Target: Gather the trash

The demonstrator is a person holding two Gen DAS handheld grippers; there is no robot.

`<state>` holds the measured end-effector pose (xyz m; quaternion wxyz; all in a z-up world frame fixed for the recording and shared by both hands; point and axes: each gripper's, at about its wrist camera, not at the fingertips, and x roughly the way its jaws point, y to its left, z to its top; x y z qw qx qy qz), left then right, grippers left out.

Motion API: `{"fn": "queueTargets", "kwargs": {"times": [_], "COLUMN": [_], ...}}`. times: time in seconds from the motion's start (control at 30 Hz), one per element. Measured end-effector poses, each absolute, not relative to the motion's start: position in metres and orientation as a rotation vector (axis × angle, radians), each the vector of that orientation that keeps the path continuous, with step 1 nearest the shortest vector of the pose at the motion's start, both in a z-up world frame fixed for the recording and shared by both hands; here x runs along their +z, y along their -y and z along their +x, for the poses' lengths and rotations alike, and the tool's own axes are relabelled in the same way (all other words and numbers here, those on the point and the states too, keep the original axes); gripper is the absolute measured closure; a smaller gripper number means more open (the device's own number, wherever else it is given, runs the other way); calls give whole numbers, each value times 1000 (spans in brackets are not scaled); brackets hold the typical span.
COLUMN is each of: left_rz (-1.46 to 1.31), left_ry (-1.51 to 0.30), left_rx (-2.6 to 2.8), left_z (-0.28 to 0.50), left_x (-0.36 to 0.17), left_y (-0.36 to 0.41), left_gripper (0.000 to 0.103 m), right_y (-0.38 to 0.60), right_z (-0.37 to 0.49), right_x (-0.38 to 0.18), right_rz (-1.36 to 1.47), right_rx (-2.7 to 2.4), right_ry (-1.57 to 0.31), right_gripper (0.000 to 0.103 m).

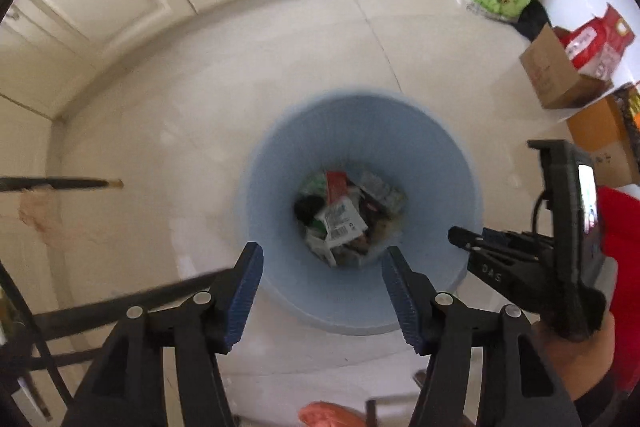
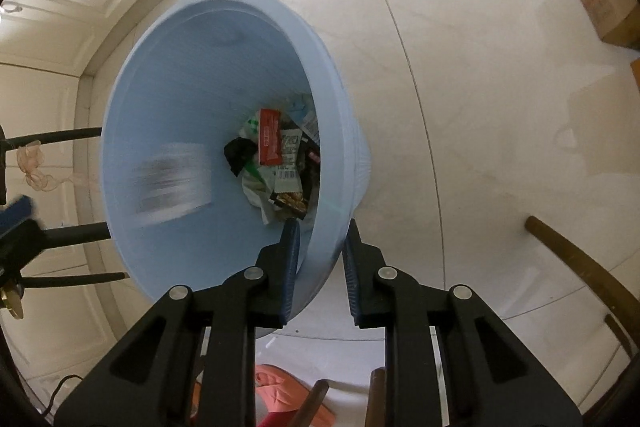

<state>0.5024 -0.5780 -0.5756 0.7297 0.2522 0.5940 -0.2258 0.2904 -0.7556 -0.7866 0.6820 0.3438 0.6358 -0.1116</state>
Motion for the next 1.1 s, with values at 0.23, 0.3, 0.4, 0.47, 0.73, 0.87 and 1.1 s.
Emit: {"fn": "queueTargets", "kwargs": {"times": [0.23,0.3,0.4,0.47,0.73,0.87,1.1], "left_rz": [548,538,496,453,341,255,182], "left_ry": [-1149,-1070,-977,-947,-758,-638,-429], "left_rx": [-511,-521,-523,-532,-560,-564,-459], "left_z": [459,440,412,393,306,247,156], "left_x": [-493,-462,-418,-394,-288,-233,-162], "left_y": [553,541,524,510,423,358,235], "left_gripper": [45,43,42,40,31,24,6], "right_y": [746,739,725,712,631,580,464], "right_z": [284,276,264,256,222,209,195], "right_x": [-761,-736,-690,-654,-471,-379,-235], "right_rz": [713,708,713,712,592,494,324], "right_rx": [-314,-329,-323,-320,-244,-205,-55], "right_ry": [-1396,-1367,-1291,-1225,-944,-801,-559], "right_gripper": [78,67,47,39,8,0,0]}}
